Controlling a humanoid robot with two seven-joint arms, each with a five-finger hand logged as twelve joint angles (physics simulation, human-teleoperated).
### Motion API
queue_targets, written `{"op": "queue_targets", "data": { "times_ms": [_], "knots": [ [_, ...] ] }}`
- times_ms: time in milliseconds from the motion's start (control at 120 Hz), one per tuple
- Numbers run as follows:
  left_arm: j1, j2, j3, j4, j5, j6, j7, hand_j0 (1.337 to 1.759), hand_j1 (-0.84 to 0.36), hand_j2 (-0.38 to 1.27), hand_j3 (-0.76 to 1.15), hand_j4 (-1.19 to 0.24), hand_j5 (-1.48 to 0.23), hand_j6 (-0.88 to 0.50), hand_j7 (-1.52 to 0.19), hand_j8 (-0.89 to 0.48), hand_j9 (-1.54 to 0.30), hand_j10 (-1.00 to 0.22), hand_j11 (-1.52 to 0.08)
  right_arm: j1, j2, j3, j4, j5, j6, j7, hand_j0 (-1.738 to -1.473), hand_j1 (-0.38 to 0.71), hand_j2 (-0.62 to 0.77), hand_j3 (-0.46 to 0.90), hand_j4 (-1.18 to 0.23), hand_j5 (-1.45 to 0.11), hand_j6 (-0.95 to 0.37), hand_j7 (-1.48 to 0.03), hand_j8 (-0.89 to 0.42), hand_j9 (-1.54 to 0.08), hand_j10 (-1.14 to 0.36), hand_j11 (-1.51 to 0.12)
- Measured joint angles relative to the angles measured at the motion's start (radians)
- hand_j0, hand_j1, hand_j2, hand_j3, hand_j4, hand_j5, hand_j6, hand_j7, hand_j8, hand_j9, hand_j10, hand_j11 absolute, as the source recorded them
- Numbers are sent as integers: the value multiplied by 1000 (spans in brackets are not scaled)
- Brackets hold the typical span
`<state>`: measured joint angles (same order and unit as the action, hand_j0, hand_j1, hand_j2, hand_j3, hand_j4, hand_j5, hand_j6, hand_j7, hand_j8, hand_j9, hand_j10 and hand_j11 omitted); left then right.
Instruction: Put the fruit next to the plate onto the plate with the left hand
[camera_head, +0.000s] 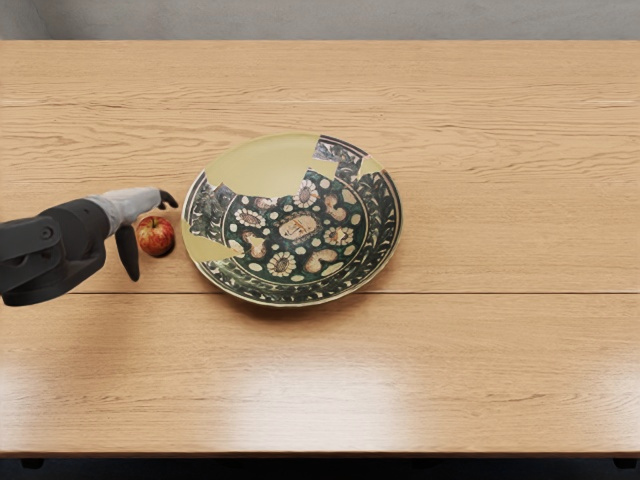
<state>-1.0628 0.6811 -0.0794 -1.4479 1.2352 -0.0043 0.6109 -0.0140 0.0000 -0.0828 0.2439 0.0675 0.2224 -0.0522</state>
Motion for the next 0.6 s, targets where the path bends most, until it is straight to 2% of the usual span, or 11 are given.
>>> {"op": "queue_targets", "data": {
  "times_ms": [600],
  "knots": [
    [-1,-2,13,2,4,-1,0,1658,-14,65,0,-310,-398,-311,-398,-311,-397,-310,-397,0,0,0,0,0,0,0,-1658,-333,-3,0,-13,-17,-13,-17,-13,-17,-13,-17]
  ]
}}
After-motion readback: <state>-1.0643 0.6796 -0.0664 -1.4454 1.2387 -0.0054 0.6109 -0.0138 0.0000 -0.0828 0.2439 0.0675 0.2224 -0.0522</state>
